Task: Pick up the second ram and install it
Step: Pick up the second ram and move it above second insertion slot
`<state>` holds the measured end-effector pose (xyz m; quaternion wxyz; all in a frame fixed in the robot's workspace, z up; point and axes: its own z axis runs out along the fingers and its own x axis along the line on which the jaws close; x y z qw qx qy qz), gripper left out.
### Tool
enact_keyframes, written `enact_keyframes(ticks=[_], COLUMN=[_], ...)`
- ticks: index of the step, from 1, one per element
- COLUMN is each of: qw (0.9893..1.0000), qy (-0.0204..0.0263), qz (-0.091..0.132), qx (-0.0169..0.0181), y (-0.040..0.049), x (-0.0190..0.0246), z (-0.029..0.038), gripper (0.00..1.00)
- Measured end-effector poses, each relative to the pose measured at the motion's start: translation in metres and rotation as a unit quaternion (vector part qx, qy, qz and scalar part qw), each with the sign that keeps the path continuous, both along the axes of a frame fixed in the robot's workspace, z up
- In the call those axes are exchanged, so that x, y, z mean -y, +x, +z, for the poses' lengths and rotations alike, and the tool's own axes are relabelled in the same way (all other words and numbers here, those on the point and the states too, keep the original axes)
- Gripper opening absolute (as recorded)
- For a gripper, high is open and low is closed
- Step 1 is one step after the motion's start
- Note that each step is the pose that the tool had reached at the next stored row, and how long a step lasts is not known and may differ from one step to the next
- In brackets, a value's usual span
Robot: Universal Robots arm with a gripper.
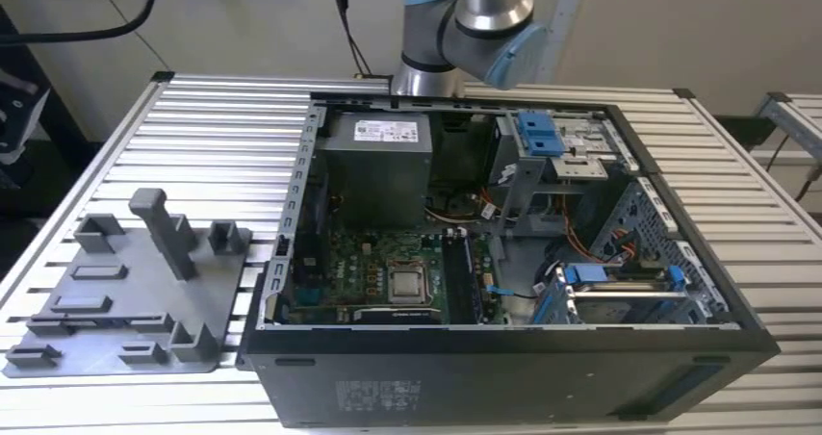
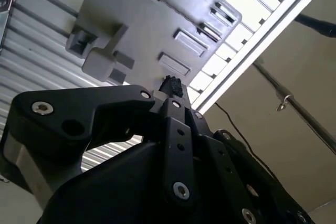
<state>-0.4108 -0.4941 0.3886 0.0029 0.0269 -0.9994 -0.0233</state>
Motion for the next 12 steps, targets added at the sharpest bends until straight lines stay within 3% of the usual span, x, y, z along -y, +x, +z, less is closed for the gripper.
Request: enact_keyframes(ticks=[7, 12], qw=[0.9989, 0.9965], qy=[-0.0018, -0.0033], qz=[0.047, 0.083], qx=[0.0, -0.0001], y=[0.0, 0.0], x=[-0.0001, -0.0001], z=[0.0001, 0.0001], gripper=[0.11, 0.11])
